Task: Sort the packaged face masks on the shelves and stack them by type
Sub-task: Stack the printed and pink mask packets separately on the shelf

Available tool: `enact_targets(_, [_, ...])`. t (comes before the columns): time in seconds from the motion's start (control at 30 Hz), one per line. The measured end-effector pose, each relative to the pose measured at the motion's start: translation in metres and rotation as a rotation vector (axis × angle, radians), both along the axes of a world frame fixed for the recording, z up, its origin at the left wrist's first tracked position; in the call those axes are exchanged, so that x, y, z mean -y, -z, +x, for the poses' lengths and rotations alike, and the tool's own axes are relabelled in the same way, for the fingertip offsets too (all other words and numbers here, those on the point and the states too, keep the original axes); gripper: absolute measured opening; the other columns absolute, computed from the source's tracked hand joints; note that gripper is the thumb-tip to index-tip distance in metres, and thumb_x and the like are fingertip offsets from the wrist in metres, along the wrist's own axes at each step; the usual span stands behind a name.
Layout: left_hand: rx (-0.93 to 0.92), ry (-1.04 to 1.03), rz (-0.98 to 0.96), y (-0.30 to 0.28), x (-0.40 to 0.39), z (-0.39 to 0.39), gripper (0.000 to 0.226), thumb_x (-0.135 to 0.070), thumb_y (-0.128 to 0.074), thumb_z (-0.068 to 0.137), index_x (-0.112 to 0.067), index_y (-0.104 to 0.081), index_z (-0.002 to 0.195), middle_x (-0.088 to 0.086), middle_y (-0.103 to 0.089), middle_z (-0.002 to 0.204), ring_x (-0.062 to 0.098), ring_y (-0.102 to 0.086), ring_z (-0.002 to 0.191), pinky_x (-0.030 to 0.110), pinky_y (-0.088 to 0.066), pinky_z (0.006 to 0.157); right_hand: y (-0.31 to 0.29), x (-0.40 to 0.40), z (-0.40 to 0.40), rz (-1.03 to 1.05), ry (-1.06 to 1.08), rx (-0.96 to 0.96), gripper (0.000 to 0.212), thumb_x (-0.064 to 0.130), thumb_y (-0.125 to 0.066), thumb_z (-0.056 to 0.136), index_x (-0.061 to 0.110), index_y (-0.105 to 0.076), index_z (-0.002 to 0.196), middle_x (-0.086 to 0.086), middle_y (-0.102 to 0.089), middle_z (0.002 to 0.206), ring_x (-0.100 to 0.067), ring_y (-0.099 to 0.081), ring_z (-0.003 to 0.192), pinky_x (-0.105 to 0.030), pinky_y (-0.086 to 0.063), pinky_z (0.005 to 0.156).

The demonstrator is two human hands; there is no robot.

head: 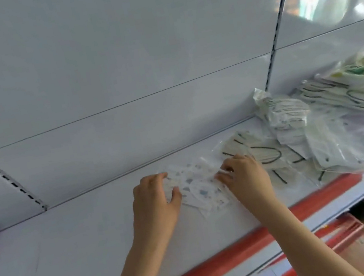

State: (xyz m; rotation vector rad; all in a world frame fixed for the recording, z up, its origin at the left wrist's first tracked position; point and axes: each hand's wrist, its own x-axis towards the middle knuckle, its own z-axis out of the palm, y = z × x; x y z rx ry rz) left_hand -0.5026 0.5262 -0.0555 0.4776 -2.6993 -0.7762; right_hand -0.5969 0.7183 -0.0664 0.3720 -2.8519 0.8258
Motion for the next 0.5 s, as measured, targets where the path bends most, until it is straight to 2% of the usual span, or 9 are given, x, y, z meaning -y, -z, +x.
enact_targets(0.03, [0.077, -0.074, -0.052, -0.001, 0.0, -0.01, 0.063, -0.041, -0.067, 0.093, -0.012, -0.049, 0.145, 0.011, -0.05, 0.14, 0.036, -0.046, 0.129, 0.042, -0.042, 0.101, 0.001, -0.001, 0.0, -0.09, 0.022, -0.01, 0.016, 0.033, -0.072, 0.087, 0.018, -0.07, 0.083, 0.003, -0.06, 0.084, -0.025, -0.057, 0.093, -0.029, -0.032, 0.066])
enact_targets(0.1, [0.296, -0.165, -0.113, -0.001, 0.004, -0.028, 0.079, -0.057, -0.066, 0.089, -0.014, -0.04, 0.149, 0.014, -0.043, 0.145, 0.037, -0.04, 0.133, 0.044, -0.039, 0.104, -0.002, 0.0, 0.001, -0.309, 0.053, -0.03, 0.012, 0.031, -0.074, 0.086, 0.019, -0.072, 0.084, 0.005, -0.065, 0.09, -0.022, -0.058, 0.09, -0.028, -0.035, 0.067])
enact_targets(0.17, [0.363, -0.181, -0.019, 0.001, 0.008, -0.038, 0.061, -0.055, -0.074, 0.083, -0.024, -0.055, 0.132, 0.008, -0.047, 0.136, 0.032, -0.042, 0.131, 0.037, -0.036, 0.102, -0.008, 0.006, 0.004, -0.459, 0.008, -0.057, 0.012, 0.029, -0.077, 0.084, 0.018, -0.074, 0.088, 0.01, -0.065, 0.098, -0.015, -0.059, 0.089, -0.014, -0.038, 0.071])
enact_targets(0.23, [0.215, -0.152, 0.136, 0.002, 0.012, -0.041, 0.027, -0.035, -0.079, 0.083, -0.027, -0.063, 0.103, 0.004, -0.056, 0.117, 0.027, -0.053, 0.118, 0.025, -0.038, 0.088, -0.012, 0.014, 0.009, -0.565, -0.063, 0.018, 0.012, 0.028, -0.078, 0.083, 0.02, -0.074, 0.091, 0.016, -0.063, 0.107, -0.005, -0.058, 0.093, 0.0, -0.034, 0.076])
enact_targets(0.27, [0.147, -0.138, 0.183, 0.003, 0.012, -0.04, 0.02, -0.024, -0.078, 0.083, -0.026, -0.062, 0.095, 0.002, -0.06, 0.108, 0.024, -0.059, 0.109, 0.02, -0.039, 0.078, -0.013, 0.017, 0.011, -0.585, -0.102, 0.067, 0.011, 0.028, -0.078, 0.083, 0.022, -0.073, 0.091, 0.017, -0.062, 0.111, -0.002, -0.057, 0.097, 0.002, -0.033, 0.077])
enact_targets(0.33, [0.095, -0.126, 0.213, 0.003, 0.01, -0.039, 0.027, -0.014, -0.078, 0.082, -0.023, -0.059, 0.099, 0.0, -0.063, 0.102, 0.02, -0.062, 0.096, 0.018, -0.041, 0.071, -0.008, 0.021, 0.011, -0.537, -0.174, 0.098, 0.012, 0.03, -0.076, 0.084, 0.024, -0.071, 0.093, 0.015, -0.061, 0.117, -0.004, -0.057, 0.103, -0.001, -0.034, 0.078])
enact_targets(0.43, [0.161, -0.147, 0.242, 0.001, 0.006, -0.04, 0.046, -0.017, -0.078, 0.083, -0.024, -0.052, 0.12, 0.0, -0.063, 0.102, 0.018, -0.062, 0.095, 0.024, -0.043, 0.079, 0.003, 0.024, 0.007, -0.359, -0.24, 0.082, 0.013, 0.034, -0.074, 0.085, 0.028, -0.064, 0.092, 0.009, -0.063, 0.116, -0.02, -0.059, 0.106, -0.025, -0.042, 0.08])
enact_targets(0.5, [0.18, -0.145, 0.261, 0.0, 0.006, -0.04, 0.026, -0.016, -0.073, 0.085, -0.021, -0.062, 0.107, 0.0, -0.068, 0.092, 0.015, -0.065, 0.09, 0.023, -0.043, 0.074, 0.004, 0.024, 0.009, -0.293, -0.244, 0.124, 0.016, 0.036, -0.072, 0.086, 0.034, -0.057, 0.091, 0.007, -0.062, 0.122, -0.022, -0.054, 0.114, -0.034, -0.044, 0.087])
